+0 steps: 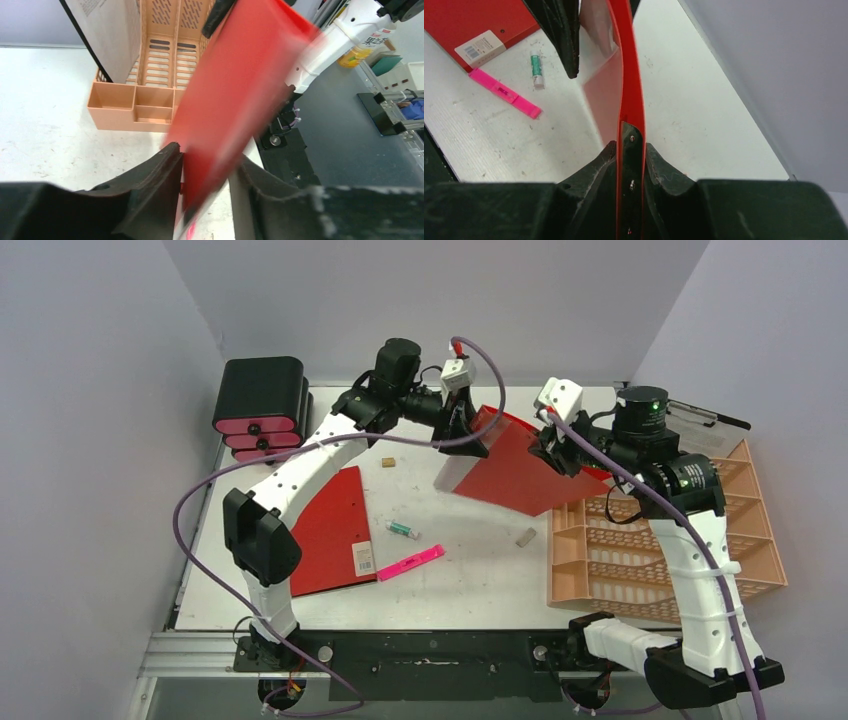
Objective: Organize the desk
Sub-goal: Pick up the folder from the center of the board, then move the storage box to the center of the board.
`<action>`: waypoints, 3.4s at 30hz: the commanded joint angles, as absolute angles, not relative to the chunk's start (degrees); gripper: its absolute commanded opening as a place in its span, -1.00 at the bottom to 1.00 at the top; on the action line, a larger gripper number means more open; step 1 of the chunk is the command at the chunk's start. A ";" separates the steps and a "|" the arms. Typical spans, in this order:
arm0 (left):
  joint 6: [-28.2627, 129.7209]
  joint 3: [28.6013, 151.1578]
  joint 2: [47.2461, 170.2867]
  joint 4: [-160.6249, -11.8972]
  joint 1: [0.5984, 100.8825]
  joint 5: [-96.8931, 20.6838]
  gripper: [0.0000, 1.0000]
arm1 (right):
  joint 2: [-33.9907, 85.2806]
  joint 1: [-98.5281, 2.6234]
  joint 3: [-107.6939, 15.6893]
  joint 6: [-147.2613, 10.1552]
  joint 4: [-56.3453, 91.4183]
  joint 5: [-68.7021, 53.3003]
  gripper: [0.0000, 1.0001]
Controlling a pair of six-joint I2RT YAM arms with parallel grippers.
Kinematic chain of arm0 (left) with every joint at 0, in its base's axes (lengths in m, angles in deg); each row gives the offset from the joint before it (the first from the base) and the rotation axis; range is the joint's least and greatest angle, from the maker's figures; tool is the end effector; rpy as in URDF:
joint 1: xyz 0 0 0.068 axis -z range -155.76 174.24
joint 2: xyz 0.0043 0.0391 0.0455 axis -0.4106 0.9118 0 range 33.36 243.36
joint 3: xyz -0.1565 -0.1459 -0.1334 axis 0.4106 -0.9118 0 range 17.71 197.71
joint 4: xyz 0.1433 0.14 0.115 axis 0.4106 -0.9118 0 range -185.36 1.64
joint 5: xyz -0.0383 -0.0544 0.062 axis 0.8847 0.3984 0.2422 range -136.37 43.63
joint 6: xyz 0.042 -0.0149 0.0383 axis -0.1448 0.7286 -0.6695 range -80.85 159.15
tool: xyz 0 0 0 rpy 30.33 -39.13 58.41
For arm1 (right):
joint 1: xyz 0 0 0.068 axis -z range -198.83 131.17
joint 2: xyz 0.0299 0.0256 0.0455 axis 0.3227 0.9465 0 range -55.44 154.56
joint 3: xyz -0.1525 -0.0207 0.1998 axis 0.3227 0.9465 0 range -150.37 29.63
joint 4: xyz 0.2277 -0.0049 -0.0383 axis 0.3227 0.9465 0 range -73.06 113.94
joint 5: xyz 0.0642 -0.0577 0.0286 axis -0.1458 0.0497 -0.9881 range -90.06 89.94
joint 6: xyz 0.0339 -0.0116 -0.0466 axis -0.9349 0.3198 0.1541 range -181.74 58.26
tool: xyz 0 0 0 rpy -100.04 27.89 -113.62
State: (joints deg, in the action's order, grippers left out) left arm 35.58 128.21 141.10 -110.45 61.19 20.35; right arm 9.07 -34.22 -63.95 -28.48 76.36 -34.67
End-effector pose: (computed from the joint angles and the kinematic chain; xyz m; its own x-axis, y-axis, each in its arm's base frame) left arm 0.2871 -0.2648 0.3847 -0.2061 0.1858 -0.9607 0.9450 -0.2171 -0.2447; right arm 0.1536 0.0674 0.4329 -0.0283 -0.4759 -0.8790 -0.8450 0.4812 -0.2333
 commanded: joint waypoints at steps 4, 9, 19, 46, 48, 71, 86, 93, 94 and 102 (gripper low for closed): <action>33.95 122.43 133.35 -110.59 60.36 22.82 -0.73 | 7.28 -33.59 -59.86 -37.09 59.38 -33.44 -0.89; 40.45 117.50 130.50 -103.85 58.53 22.33 -1.00 | 7.88 -33.51 -58.97 -36.37 58.45 -31.11 -0.36; 56.90 104.71 124.52 -82.77 49.40 16.40 -1.00 | 4.48 -33.49 -65.17 -30.69 65.79 -12.61 0.87; 51.28 81.33 104.84 -82.63 24.63 14.37 -1.00 | 13.29 -29.16 -32.34 -2.95 66.00 -12.40 0.19; 51.28 79.93 103.95 -82.05 21.64 14.98 -1.00 | 16.00 -27.42 -32.28 -2.97 64.19 -12.90 0.17; 58.14 67.72 98.78 -71.05 10.71 19.09 -1.00 | 44.79 -19.02 -45.02 5.99 65.78 -21.20 -0.89; 57.65 66.96 99.10 -71.05 9.88 17.62 -1.00 | 53.46 -30.11 -54.61 16.86 60.84 -17.45 -0.89; 57.35 66.84 99.52 -71.05 9.74 16.84 -1.00 | 60.43 -33.86 -62.01 19.83 59.57 -16.75 -0.89; 57.30 66.84 99.62 -71.07 9.76 16.76 -1.00 | 61.40 -34.46 -62.94 20.22 58.93 -15.69 -0.89; 56.25 66.75 99.98 -72.05 9.66 15.90 -1.00 | 70.69 -34.33 -74.44 19.88 55.66 -9.03 -0.89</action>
